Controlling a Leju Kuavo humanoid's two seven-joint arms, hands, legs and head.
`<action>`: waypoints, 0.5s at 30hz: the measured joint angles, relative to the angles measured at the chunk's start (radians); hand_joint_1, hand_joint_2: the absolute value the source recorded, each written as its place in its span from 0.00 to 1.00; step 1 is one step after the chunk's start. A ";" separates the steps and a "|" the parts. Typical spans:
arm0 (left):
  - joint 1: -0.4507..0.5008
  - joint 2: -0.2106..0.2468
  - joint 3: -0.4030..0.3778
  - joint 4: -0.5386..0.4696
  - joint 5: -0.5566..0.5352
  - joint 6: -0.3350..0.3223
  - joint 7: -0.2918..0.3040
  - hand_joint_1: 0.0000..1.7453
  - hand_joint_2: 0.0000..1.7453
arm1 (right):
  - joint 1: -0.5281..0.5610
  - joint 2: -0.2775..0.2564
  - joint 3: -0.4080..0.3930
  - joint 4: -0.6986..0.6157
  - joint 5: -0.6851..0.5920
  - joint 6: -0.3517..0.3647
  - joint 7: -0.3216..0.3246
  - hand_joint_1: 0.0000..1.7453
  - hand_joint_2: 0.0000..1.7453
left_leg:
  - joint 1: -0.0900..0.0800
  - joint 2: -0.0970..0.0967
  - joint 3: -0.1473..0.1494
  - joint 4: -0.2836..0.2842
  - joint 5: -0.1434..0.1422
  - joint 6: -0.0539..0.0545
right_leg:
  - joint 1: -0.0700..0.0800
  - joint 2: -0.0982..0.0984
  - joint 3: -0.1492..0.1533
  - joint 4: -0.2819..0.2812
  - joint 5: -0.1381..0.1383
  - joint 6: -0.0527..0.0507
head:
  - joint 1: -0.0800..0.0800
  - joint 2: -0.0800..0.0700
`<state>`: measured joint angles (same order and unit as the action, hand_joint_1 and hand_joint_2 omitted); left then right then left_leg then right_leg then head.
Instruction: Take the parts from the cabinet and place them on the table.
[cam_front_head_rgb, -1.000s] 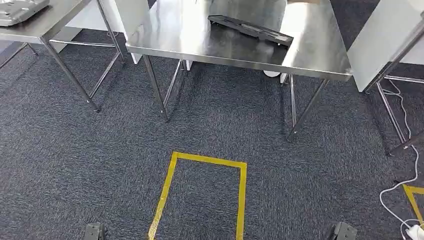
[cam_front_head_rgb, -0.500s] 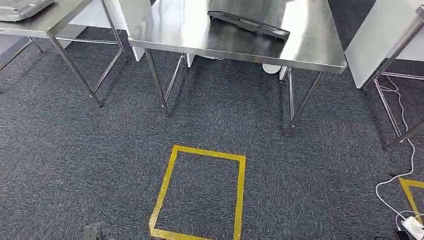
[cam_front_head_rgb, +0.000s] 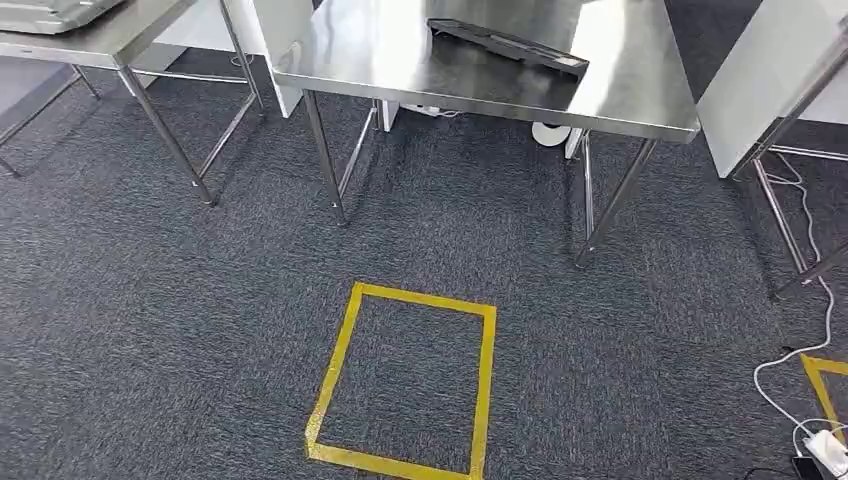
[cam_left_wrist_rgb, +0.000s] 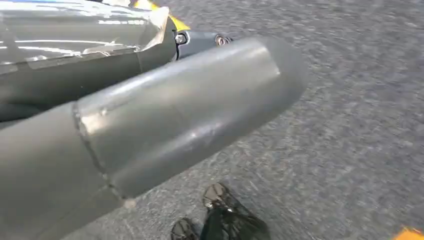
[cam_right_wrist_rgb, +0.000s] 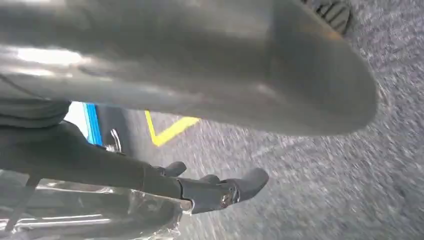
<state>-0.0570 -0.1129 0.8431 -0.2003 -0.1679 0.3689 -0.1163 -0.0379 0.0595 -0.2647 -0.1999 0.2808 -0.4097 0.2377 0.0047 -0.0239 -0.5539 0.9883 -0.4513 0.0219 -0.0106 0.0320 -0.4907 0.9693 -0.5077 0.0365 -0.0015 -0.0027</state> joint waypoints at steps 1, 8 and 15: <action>0.002 -0.003 0.003 0.001 0.000 0.000 0.003 0.00 0.00 | 0.000 0.000 0.007 0.001 0.007 -0.006 -0.001 0.00 0.00 | 0.003 -0.005 -0.001 -0.001 0.003 -0.005 | 0.003 -0.005 -0.001 0.002 0.002 -0.004 | 0.001 0.000; 0.020 -0.018 0.009 0.006 -0.001 0.016 -0.024 0.00 0.00 | 0.002 -0.006 0.037 0.003 0.029 -0.010 -0.037 0.00 0.00 | 0.011 0.012 -0.141 0.311 -0.166 -0.033 | -0.002 -0.067 -0.007 -0.002 0.020 -0.041 | -0.005 0.000; 0.019 -0.025 0.032 0.006 0.016 0.072 -0.098 0.00 0.00 | -0.007 -0.009 0.044 0.005 0.037 -0.017 -0.050 0.00 0.00 | 0.007 0.079 0.016 0.021 -0.035 -0.014 | 0.012 -0.121 -0.011 0.015 0.009 -0.024 | 0.002 0.000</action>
<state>-0.0376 -0.1381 0.8751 -0.1938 -0.1522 0.4406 -0.2144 -0.0444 0.0507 -0.2205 -0.1953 0.3178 -0.4265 0.1877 0.0121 0.0552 -0.5380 1.0094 -0.4866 0.0075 0.0010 -0.0893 -0.5016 0.9843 -0.4988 0.0122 0.0000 -0.0027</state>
